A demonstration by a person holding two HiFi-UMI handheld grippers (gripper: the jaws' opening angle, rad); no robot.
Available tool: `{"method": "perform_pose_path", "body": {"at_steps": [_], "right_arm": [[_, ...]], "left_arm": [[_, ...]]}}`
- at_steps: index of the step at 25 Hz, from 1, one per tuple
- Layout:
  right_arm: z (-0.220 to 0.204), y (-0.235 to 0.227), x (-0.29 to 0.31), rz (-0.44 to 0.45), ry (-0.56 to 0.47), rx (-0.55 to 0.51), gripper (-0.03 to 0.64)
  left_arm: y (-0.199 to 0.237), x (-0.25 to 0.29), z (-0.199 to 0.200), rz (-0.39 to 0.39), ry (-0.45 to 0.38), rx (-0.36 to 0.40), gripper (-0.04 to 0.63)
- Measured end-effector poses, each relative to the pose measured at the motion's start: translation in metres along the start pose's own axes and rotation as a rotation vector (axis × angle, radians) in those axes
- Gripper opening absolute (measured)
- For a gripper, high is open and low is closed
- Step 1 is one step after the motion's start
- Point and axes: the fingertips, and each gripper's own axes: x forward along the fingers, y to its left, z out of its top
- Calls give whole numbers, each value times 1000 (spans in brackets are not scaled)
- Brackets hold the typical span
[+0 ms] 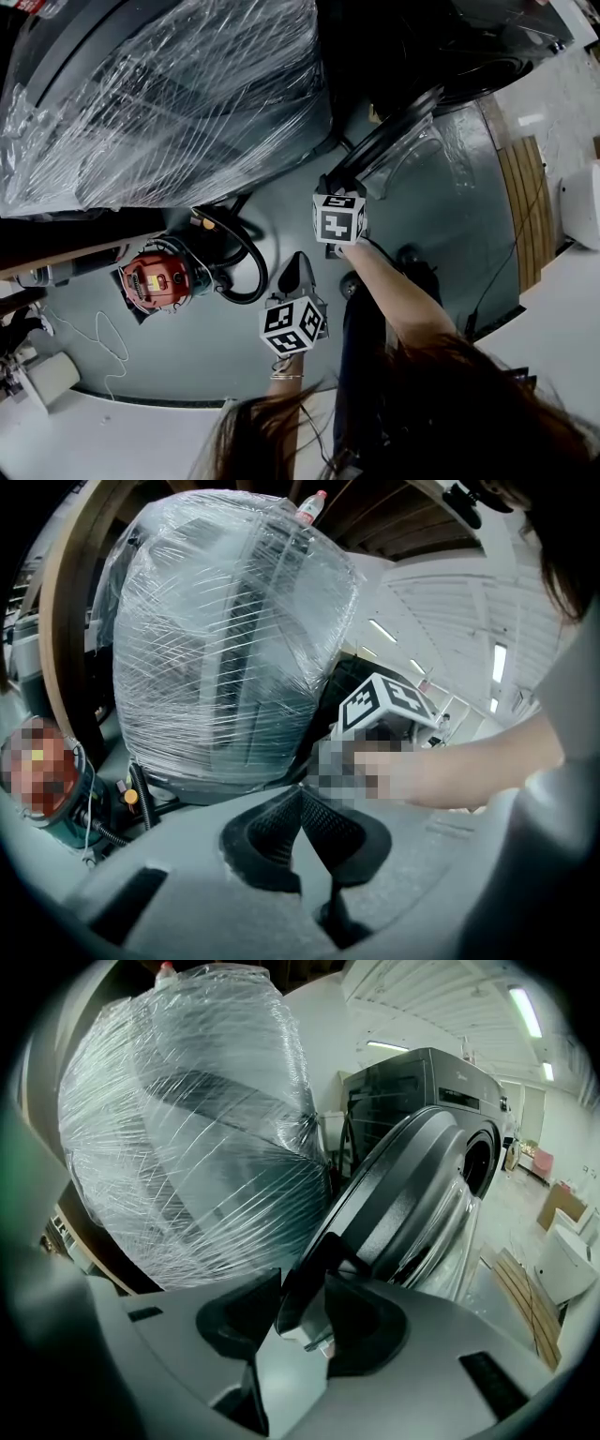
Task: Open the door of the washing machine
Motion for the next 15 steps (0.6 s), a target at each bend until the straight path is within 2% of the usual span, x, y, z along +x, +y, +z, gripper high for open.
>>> {"method": "perform_pose_path", "body": {"at_steps": [15], "right_arm": [[-13,-9,-14,52,61,-41,138]], "left_arm": [[-24,0,3,-55,14,56,12]]}}
